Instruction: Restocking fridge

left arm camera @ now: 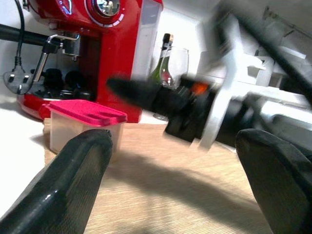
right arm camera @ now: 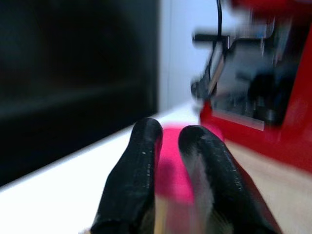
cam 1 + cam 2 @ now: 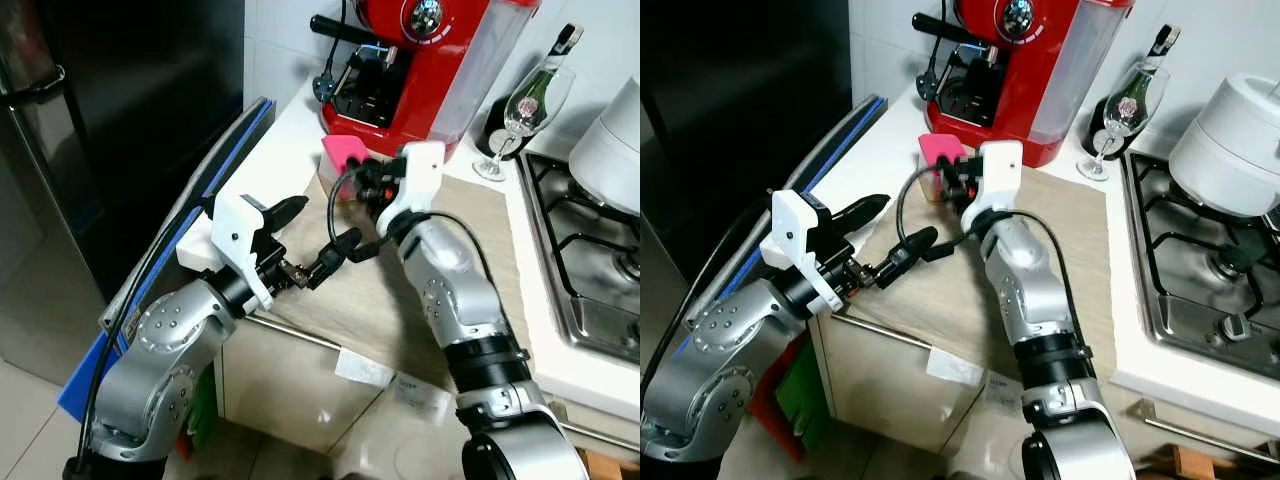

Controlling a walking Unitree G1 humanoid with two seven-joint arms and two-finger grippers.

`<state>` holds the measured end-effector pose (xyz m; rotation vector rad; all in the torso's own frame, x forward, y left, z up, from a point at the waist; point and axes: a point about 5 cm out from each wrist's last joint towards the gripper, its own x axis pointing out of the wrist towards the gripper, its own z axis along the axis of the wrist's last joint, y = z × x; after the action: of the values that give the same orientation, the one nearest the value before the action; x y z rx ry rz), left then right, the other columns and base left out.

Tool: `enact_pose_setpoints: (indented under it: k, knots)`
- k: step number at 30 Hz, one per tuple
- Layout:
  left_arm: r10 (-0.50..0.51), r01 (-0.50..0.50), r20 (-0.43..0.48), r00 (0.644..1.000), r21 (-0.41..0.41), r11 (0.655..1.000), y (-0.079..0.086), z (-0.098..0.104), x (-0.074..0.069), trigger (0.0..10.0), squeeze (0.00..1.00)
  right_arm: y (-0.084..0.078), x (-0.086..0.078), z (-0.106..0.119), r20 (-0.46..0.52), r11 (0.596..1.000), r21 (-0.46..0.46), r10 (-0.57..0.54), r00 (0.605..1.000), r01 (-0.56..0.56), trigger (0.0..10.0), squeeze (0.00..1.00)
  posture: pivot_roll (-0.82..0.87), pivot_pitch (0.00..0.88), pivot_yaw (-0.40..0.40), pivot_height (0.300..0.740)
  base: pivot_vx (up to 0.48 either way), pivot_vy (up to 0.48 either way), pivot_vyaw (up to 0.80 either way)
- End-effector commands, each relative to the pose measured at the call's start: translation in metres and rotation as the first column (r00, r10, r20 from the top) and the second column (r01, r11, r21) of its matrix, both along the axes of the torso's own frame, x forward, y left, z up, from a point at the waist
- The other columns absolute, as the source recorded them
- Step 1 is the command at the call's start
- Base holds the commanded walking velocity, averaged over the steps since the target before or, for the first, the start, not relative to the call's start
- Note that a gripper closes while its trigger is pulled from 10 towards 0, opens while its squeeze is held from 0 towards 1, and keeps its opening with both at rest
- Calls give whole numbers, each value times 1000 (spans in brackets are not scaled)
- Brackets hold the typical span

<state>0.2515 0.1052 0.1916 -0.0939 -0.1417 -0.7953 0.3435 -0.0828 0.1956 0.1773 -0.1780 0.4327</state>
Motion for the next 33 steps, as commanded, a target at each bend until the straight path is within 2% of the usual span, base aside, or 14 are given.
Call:
enact_pose_setpoints:
  k: [1, 7, 10, 11, 12, 13, 16, 19, 24, 31, 33]
  knots:
    - [-17, 17, 3, 1000, 7, 1000, -3, 0, -2, 10000, 0, -8, -4, 4, 35, 1000, -17, -25, 999, 26, 0, 0, 41, 0, -157, 740, 0, 0, 0]
    - [-39, 39, 2, 999, 11, 999, -5, 0, 0, 10000, 0, -12, -14, 13, 96, 998, -15, -64, 993, 65, 0, 0, 23, 0, -127, 740, 0, 0, 0]
    - [-40, 40, 1, 999, 12, 999, -4, 0, 1, 10000, 0, -15, -13, 14, 90, 995, -16, -94, 992, 96, 0, 0, 19, 0, -116, 740, 0, 0, 0]
    - [-37, 37, 2, 999, 14, 999, -4, 0, 1, 10000, 0, -16, -12, 11, 66, 992, -29, -117, 991, 119, 10000, 0, 18, 0, -105, 740, 0, 0, 0]
    - [-31, 31, 3, 1000, 17, 999, -3, 0, 2, 10000, 0, -19, -10, 8, 46, 989, -33, -141, 989, 143, 10000, 278, 19, 0, -103, 740, 0, 0, 0]
    - [-27, 27, 4, 1000, 19, 999, -3, 0, 2, 10000, 0, -20, -10, 4, 26, 988, -32, -151, 988, 152, 10000, 1000, 20, 0, -98, 740, 0, 0, 0]
    - [-8, 8, 14, 1000, 18, 1000, -1, 2, 3, 10000, 0, -21, -5, -7, -56, 987, -9, -161, 985, 160, 10000, 1000, 24, 0, -84, 740, 0, 0, 0]
    - [31, -32, 37, 999, 16, 999, 4, 5, 6, 10000, 0, -22, 2, -11, -93, 987, 6, -161, 983, 162, 10000, 1000, 30, 0, -76, 740, 0, 0, 0]
    - [107, -110, 101, 989, 24, 994, 16, 13, 11, 10000, 0, -24, 11, -12, -121, 984, 48, -167, 979, 174, 10000, 1000, 41, 0, -66, 740, 0, 0, 0]
    - [120, -131, 131, 984, 77, 988, 21, 13, 9, 10000, 0, -20, 17, -15, -137, 984, 61, -156, 978, 166, 10000, 1000, 56, 0, -57, 740, 0, 0, 0]
    - [107, -118, 121, 987, 92, 989, 22, 11, 6, 10000, 0, -15, 18, -17, -143, 985, 71, -143, 979, 154, 10000, 1000, 68, 0, -48, 740, 0, 0, 0]
